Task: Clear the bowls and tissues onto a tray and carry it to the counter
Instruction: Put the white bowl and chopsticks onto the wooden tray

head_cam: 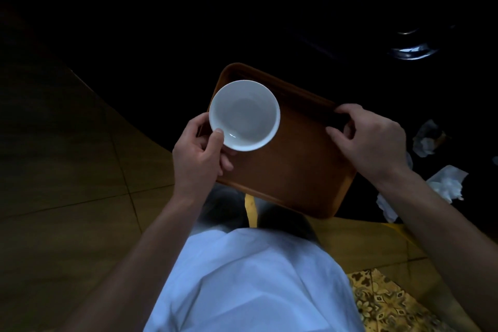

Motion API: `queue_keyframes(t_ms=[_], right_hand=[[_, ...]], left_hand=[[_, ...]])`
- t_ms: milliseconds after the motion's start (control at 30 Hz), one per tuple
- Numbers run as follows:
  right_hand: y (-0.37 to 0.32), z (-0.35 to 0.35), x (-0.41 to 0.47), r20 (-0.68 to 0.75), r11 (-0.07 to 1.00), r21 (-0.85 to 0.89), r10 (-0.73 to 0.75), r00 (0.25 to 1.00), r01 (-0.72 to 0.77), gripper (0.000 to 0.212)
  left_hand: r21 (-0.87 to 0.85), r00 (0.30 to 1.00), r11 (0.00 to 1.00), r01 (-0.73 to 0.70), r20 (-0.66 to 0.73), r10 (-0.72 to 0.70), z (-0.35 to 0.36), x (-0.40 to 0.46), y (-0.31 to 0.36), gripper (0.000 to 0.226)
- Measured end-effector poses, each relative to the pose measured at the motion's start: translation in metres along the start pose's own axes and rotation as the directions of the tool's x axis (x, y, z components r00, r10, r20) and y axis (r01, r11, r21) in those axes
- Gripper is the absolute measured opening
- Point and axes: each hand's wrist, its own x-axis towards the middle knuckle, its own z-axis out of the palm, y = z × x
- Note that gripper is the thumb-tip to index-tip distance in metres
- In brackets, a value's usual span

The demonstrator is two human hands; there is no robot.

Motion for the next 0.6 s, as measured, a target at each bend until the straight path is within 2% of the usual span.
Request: queue_keyframes(t_ms=[233,367,600], right_hand=[[0.011,0.014,0.003,-0.144,0.999,0.043,0.005,0.990,0.002,0.023],[0.011,0.019,0.004,-0.171,0.994,0.104,0.034,0.985,-0.016,0.022],[0.011,0.022,0.000,-0.191,0.994,0.085,0.081,0.978,-0.066,0.021]], left_hand=[[-0.036,1.000,0.999,-0.003,-0.029,0.002,0.005,0.005,0.005,0.034],[-0.043,1.000,0.999,0.002,-0.024,-0.003,0.008,0.016,0.009,0.037],[-0.087,0.998,0.995,0.042,-0.036,-0.046,0.012,0.014,0.011,0.035]])
